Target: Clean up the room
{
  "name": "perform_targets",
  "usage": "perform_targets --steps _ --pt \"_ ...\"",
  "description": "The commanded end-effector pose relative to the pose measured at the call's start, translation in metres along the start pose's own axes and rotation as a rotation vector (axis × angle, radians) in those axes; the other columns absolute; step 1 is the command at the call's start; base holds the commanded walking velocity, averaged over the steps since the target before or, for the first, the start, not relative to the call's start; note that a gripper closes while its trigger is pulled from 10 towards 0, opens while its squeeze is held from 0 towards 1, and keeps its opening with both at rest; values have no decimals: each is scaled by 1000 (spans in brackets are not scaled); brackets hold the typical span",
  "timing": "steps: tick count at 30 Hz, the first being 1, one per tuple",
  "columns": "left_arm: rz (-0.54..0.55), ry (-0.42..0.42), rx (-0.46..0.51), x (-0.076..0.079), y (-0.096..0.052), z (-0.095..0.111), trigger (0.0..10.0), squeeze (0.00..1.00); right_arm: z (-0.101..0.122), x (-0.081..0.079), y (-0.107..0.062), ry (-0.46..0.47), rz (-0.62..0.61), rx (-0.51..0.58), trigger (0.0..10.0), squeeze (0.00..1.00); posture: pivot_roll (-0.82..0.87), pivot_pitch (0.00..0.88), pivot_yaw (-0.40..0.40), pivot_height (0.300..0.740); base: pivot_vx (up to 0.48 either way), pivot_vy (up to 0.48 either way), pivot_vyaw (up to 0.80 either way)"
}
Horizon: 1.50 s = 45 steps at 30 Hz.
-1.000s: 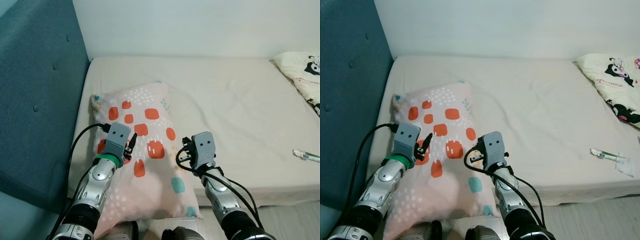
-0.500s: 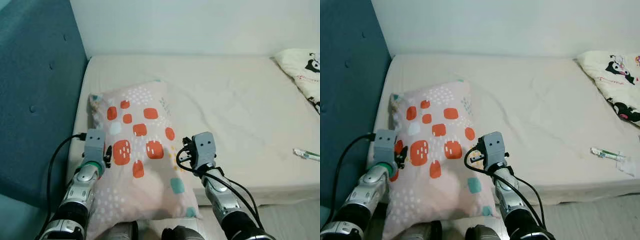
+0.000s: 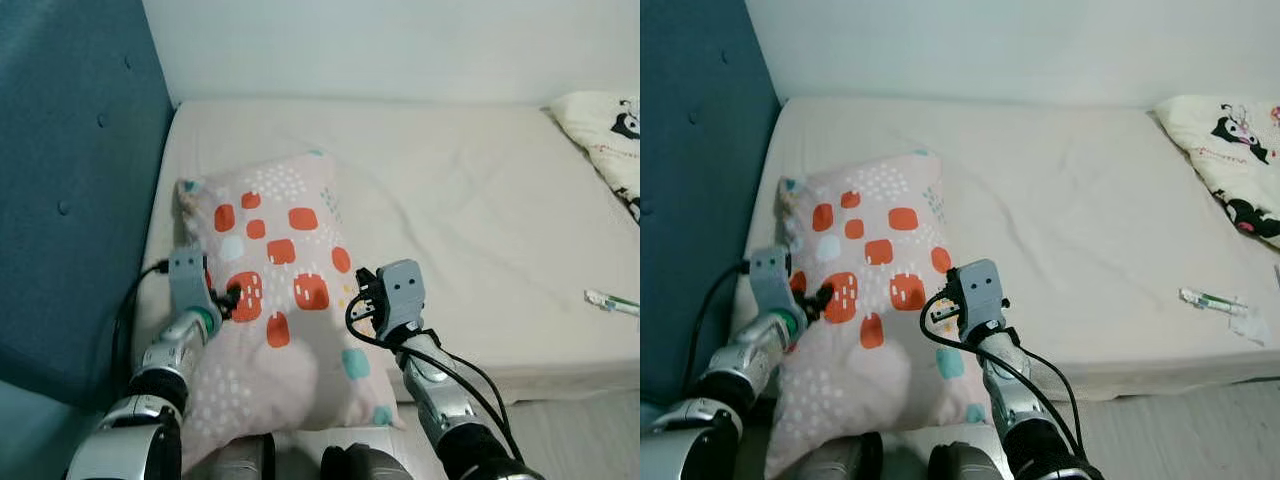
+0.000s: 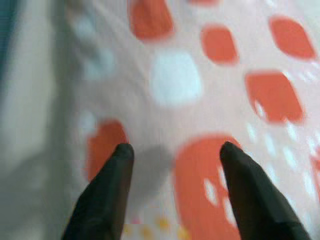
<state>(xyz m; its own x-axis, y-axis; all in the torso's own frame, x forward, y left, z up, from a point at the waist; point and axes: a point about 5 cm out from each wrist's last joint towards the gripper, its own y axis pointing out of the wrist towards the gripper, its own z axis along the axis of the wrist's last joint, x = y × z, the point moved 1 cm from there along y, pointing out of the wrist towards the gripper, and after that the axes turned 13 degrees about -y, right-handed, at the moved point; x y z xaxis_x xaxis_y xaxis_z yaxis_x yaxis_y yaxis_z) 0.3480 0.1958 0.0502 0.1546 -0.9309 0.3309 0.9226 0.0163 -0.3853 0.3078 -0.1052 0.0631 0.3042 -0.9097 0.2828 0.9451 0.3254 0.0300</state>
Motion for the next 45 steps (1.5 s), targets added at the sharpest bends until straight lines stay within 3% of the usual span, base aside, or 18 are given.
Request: perform_targets --steps 1,2,5,12,17,21,22,23,24,29,31,32,37,38,40,43,45 --pt "-26 -6 -12 -7 -3 -1 10000 1000 0 -3 -5 15 5 2 10000 0 10 212 40 740 0 0 0" --pt "-26 -6 -12 -7 -3 -1 10000 1000 0 -3 -5 15 5 2 10000 0 10 212 40 740 0 0 0" --pt "-93 -34 -97 -36 -17 -12 10000 1000 13 -9 -5 22 26 52 10000 0 22 274 46 740 0 0 0" --pt "-51 -79 -87 -59 -27 -15 10000 1000 25 -14 -2 -16 60 98 10000 0 29 344 43 740 0 0 0" --pt "-125 -132 -151 -57 -33 -27 10000 1000 32 -4 3 -43 32 103 10000 0 32 392 44 740 0 0 0" --pt "-223 -188 -246 -43 -39 -46 10000 1000 33 3 3 -46 14 94 10000 0 20 415 48 740 0 0 0" --pt "-249 -188 -280 -36 -39 -54 10000 204 33 4 2 -47 12 91 10000 0 14 417 49 740 0 0 0" --pt "-249 -188 -280 -36 -39 -54 10000 204 33 4 2 -47 12 91 10000 0 14 417 49 740 0 0 0" --pt "-270 -180 -305 -29 -39 -61 10000 0 33 5 0 -48 10 89 10000 0 11 420 49 740 0 0 0" --pt "-274 -178 -320 -13 -36 -72 10000 0 32 4 -5 -47 8 80 10000 0 0 422 51 740 0 0 0" --pt "-306 -234 -331 2 -34 -76 10000 0 31 1 -8 -43 9 72 10000 0 -3 420 53 740 0 0 0" --pt "-306 -234 -331 2 -34 -76 10000 0 31 1 -8 -43 9 72 10000 0 -3 420 53 740 0 0 0" --pt "-542 -461 -350 53 -41 -73 10000 0 31 -4 -10 -32 14 63 10000 0 -7 412 59 740 0 0 0" --pt "-542 -461 -350 53 -41 -73 10000 0 31 -4 -10 -32 14 63 10000 0 -7 412 59 740 0 0 0" --pt "-575 -544 -299 70 -40 -61 10000 0 31 -5 -10 -28 16 59 10000 0 -3 407 59 740 0 0 0" --pt "-604 -596 -260 83 -40 -49 10000 0 31 -7 -10 -24 18 57 10000 0 -1 405 60 740 0 0 0" --pt "-611 -604 -253 86 -40 -46 10000 0 31 -7 -10 -24 18 56 10000 0 -1 405 60 740 0 0 0"
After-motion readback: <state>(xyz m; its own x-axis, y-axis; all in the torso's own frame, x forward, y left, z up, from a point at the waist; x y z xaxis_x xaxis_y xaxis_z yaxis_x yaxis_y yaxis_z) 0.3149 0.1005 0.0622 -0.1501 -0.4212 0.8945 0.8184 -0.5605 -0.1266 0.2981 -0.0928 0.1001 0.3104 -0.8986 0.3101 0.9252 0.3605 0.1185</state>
